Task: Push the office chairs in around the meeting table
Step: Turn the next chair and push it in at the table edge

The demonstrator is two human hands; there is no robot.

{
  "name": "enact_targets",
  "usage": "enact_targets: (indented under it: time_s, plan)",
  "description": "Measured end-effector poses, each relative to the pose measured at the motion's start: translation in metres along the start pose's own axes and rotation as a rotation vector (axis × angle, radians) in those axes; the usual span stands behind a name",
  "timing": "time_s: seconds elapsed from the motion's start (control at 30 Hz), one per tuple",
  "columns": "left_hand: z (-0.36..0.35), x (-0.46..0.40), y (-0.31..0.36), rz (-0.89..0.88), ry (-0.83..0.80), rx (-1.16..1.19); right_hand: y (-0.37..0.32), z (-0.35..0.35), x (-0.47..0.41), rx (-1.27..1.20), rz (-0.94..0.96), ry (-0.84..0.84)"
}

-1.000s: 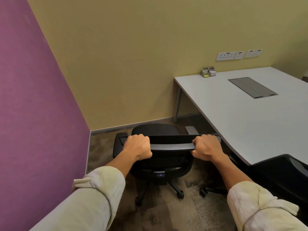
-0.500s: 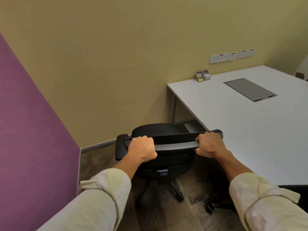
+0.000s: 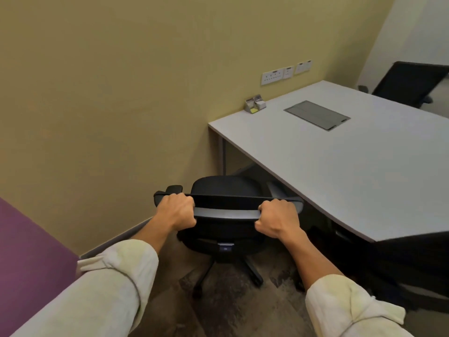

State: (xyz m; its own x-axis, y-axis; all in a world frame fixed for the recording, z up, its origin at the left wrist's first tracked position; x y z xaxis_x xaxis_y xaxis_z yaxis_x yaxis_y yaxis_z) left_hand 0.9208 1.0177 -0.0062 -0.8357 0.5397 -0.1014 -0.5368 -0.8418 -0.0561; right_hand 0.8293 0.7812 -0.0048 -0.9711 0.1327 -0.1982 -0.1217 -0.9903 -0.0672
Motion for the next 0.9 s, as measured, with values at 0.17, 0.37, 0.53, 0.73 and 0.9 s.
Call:
enact_targets:
  time_s: [0.17, 0.37, 0.53, 0.73, 0.9]
  plan:
    - [-0.001, 0.009, -0.016, -0.155, -0.002, 0.024, -0.028, 0.008, 0.035, 0.107, -0.146, 0.022]
    - [-0.006, 0.008, -0.015, -0.312, 0.0, 0.018, -0.046, 0.014, 0.075, 0.156, -0.257, 0.065]
    - [-0.001, -0.006, -0.011, -0.409, -0.004, 0.036, -0.051, 0.019, 0.084, 0.191, -0.347, 0.098]
    - [-0.004, -0.035, 0.0, -0.455, 0.009, 0.042, -0.038, 0.019, 0.07, 0.196, -0.403, 0.105]
    - [-0.013, -0.075, 0.004, -0.481, 0.035, 0.011, -0.022, 0.015, 0.046, 0.17, -0.436, 0.118]
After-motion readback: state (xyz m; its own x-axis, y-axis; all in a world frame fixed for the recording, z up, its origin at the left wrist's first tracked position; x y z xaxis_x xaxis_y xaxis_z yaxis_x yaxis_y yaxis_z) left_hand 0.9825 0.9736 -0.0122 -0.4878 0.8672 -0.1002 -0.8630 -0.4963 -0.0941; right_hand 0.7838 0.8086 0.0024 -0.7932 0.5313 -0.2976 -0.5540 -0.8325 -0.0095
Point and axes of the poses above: each hand's wrist, its own x-axis away from the middle knuckle, its own z-axis out of the back of the hand, y = z × x, the point moved 8 cm from there along -x, towards the middle knuckle, and after that the axes turned 13 degrees about y, right-handed, at the moved point
